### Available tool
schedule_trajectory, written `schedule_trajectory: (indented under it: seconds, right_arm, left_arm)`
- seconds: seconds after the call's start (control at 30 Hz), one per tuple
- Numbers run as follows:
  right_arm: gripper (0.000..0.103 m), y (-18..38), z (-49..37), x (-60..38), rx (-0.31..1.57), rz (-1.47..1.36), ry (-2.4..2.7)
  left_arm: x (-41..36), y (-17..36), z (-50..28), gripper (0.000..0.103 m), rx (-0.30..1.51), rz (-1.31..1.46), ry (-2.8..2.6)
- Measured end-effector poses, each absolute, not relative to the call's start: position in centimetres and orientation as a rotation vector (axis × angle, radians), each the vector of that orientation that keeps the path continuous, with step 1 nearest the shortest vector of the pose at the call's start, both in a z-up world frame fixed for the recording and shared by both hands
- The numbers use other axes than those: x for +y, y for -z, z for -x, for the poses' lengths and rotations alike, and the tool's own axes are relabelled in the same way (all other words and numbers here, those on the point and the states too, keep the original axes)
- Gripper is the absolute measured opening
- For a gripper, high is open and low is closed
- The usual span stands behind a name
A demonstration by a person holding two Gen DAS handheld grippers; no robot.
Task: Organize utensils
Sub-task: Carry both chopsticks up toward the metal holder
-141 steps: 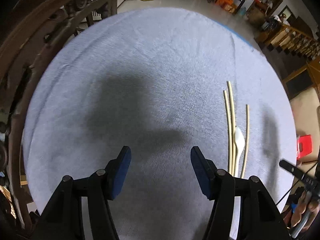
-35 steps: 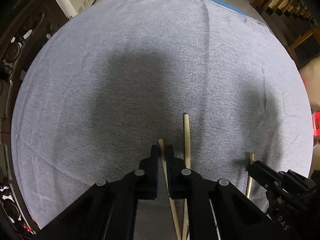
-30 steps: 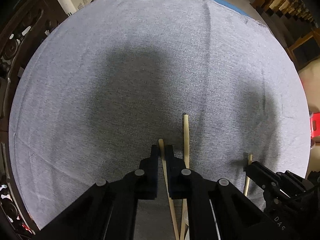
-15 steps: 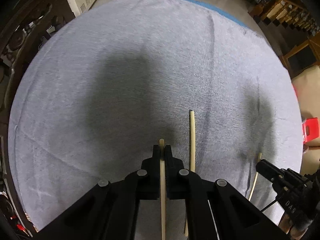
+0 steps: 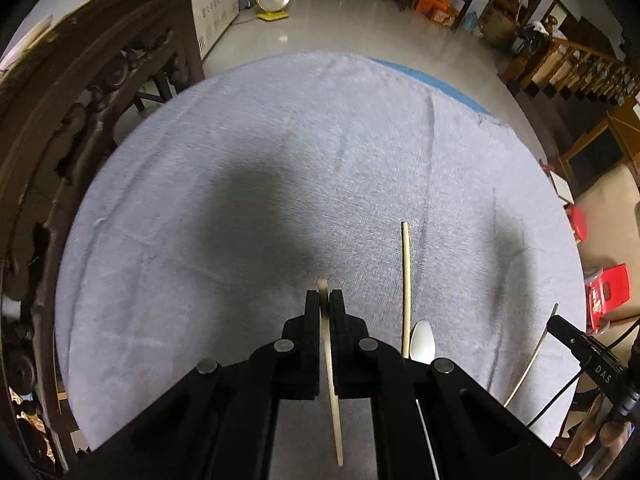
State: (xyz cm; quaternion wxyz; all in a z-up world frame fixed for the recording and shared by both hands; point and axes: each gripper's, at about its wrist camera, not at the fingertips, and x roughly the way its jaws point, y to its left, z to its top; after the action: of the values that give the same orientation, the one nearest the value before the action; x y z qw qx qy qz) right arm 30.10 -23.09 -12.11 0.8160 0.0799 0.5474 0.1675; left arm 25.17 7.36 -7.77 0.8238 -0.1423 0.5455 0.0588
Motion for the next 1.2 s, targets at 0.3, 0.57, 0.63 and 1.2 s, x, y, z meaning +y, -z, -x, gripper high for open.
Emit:
schedule_trajectory:
  seconds: [0.3, 0.57, 0.63, 1.2]
  right_arm:
    - [0.005, 8.5, -27.1, -23.8, 1.021, -0.151, -0.313]
    - [0.005, 4.8, -23.7, -25.6, 0.874, -0.152, -0.264]
    - [0.005, 3.7, -22.7, -25.7, 0.84, -0.146, -0.259]
    - [0.005, -3.5, -15.4, -26.2, 0.667, -0.142, -0.294]
  left_arm:
    - [7.1, 4.9, -22.1, 0.004, 1.061, 0.297, -0.129]
    - [7.6, 1.3, -19.4, 0.004, 0.949, 0.298, -0.136]
    - [7.6, 0.4, -18.9, 0.004, 0.927, 0.294, -0.138]
    - [6.9, -6.2, -12.8, 0.004, 0.771, 0.309, -0.08]
